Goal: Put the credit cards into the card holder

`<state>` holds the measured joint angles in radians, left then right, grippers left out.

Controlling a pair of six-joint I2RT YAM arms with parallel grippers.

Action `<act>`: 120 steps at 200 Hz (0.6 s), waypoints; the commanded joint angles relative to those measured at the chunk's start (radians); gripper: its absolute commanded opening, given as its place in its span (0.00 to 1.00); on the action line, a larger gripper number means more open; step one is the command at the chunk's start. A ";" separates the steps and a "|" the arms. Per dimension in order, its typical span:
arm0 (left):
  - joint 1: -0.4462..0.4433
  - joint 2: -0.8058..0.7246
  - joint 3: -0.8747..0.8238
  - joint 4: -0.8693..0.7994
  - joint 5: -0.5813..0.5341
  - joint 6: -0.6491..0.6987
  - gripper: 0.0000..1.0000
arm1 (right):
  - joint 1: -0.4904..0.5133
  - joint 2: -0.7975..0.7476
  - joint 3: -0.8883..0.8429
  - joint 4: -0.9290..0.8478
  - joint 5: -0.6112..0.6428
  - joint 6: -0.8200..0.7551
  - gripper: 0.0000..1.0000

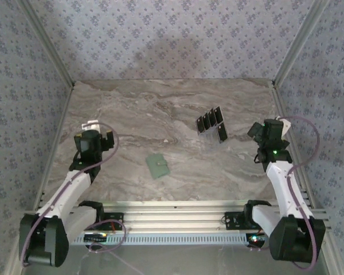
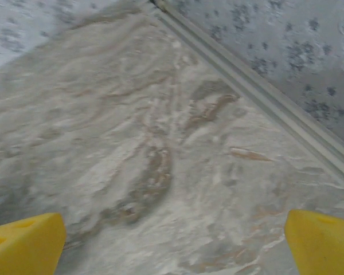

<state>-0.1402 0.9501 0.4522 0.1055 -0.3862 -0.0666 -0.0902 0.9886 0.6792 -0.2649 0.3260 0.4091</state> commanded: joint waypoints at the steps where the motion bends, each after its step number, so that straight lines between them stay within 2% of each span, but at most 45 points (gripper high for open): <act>1: 0.046 -0.004 -0.044 0.184 0.087 0.033 1.00 | -0.029 0.035 -0.062 0.130 0.009 -0.087 1.00; 31: 0.073 0.048 -0.111 0.313 0.121 0.027 1.00 | -0.037 0.068 -0.156 0.278 -0.015 -0.150 1.00; 44: 0.074 0.093 -0.146 0.423 0.133 0.024 1.00 | -0.037 0.087 -0.192 0.364 -0.038 -0.171 1.00; 80: 0.076 0.342 -0.136 0.650 0.173 0.075 1.00 | -0.037 0.204 -0.271 0.631 -0.146 -0.253 1.00; 93: 0.083 0.395 -0.103 0.661 0.206 0.081 1.00 | -0.037 0.261 -0.300 0.739 -0.194 -0.294 1.00; 101: 0.087 0.442 -0.097 0.696 0.225 0.086 1.00 | -0.039 0.282 -0.282 0.728 -0.223 -0.302 1.00; 120: 0.095 0.555 -0.092 0.787 0.241 0.078 1.00 | -0.037 0.343 -0.275 0.837 -0.298 -0.334 1.00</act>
<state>-0.0578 1.4082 0.3157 0.7010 -0.2001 -0.0078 -0.1207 1.2831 0.3988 0.3599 0.1436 0.1547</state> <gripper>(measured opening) 0.997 0.998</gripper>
